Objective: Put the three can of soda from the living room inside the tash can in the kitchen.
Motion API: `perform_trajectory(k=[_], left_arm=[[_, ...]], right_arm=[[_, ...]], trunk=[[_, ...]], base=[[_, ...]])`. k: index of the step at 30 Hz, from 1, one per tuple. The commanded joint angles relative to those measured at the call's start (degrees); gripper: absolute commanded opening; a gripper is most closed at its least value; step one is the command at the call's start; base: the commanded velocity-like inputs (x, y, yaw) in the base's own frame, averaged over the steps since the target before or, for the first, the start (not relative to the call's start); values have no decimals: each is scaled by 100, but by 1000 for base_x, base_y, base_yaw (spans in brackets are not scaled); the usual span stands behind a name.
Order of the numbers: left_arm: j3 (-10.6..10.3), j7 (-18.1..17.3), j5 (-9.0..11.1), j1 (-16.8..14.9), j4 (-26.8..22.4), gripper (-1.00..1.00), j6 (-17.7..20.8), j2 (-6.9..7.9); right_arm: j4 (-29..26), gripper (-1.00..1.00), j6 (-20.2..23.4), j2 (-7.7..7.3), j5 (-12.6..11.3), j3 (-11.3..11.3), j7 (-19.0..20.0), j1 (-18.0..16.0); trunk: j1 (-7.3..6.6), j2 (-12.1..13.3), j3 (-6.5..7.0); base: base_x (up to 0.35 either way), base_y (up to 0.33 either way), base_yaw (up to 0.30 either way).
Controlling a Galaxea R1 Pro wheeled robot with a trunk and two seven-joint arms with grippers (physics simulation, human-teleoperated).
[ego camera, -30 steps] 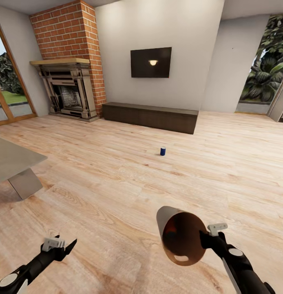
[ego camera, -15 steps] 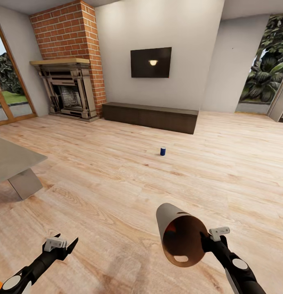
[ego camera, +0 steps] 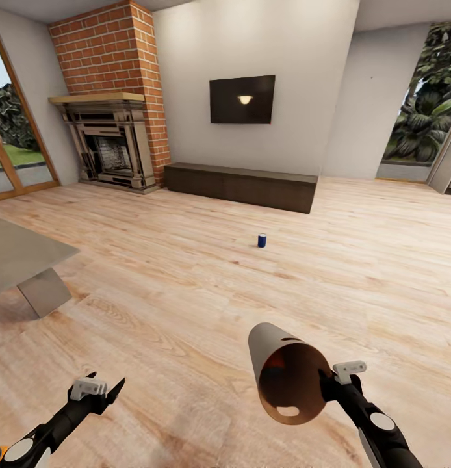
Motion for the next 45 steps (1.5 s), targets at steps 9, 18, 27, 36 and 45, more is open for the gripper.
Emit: perform_trajectory(k=[9, 18, 27, 36, 45], left_arm=[[0, -4, 0, 0, 1, 100, -1, 0], [1, -5, 0, 0, 1, 100, -1, 0], [6, -18, 9, 0, 0, 100, 3, 0], [29, -342, 74, 57, -190, 100, 10, 11], [33, -530, 78, 146, -253, 100, 49, 9]], right_arm=[[-1, -100, 0, 1, -21, 1, 10, 4], [70, -100, 0, 4, -21, 11, 18, 4], [111, -100, 0, 8, -21, 17, 19, 4], [121, -100, 0, 8, -21, 17, 19, 4], [157, -100, -3, 10, -21, 18, 19, 4]], trunk=[[-1, 0, 1], [-1, 0, 1], [-1, 0, 1], [-1, 0, 1], [-16, 8, 134]], base=[[-154, 255, 0], [-166, 256, 0], [94, 230, 0], [65, 57, 0], [3, 3, 0]])
